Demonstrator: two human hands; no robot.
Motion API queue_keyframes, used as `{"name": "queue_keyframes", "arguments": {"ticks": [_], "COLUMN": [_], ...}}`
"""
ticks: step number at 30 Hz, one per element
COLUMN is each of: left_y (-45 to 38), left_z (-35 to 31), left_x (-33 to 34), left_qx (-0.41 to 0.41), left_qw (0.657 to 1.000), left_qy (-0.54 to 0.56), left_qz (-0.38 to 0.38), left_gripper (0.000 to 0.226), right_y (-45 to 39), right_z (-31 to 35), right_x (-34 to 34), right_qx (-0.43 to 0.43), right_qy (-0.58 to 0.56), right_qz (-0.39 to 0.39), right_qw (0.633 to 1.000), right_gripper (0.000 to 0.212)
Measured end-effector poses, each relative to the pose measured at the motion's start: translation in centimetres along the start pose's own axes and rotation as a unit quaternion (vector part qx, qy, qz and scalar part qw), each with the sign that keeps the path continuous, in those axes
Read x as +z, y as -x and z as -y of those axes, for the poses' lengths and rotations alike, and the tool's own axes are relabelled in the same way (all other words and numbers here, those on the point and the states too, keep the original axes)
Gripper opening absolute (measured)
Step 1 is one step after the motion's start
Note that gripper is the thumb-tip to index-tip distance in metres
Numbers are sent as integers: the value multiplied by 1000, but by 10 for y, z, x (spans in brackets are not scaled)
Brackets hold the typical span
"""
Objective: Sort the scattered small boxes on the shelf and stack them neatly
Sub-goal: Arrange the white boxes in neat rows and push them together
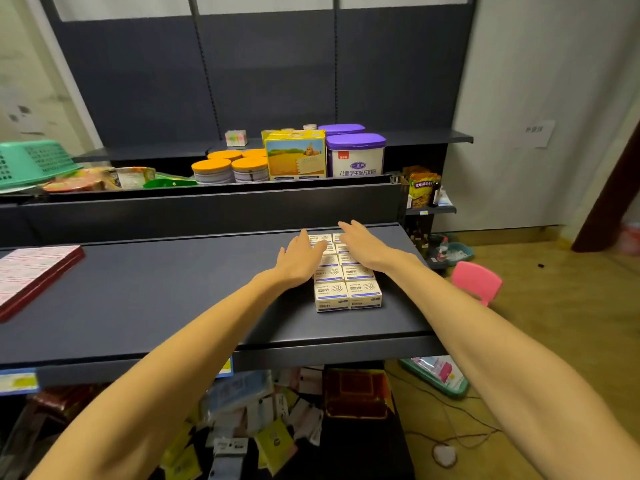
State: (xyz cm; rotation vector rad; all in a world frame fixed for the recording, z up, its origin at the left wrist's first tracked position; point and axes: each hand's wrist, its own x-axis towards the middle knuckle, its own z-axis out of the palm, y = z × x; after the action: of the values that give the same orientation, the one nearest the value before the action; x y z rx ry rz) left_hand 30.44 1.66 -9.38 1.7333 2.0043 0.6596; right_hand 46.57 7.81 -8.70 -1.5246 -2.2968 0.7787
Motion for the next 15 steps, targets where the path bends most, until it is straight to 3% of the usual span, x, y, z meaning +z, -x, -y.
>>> {"name": "queue_keyframes", "arguments": {"ticks": [7, 11, 15], "left_y": [4, 5, 18], "left_z": [-3, 3, 8], "left_x": [1, -6, -9], "left_qx": [60, 92, 127], "left_qw": [995, 991, 980], "left_qy": [-67, -78, -142], "left_qz": [44, 53, 56], "left_gripper": [40, 37, 44], "right_y": [2, 7, 25], "right_z": [-4, -4, -8], "right_x": [2, 0, -2], "right_qx": [-33, -61, -70], "right_qy": [94, 104, 96], "right_qz": [21, 17, -46], "right_qw": [995, 993, 992], "right_gripper": [53, 51, 52]}}
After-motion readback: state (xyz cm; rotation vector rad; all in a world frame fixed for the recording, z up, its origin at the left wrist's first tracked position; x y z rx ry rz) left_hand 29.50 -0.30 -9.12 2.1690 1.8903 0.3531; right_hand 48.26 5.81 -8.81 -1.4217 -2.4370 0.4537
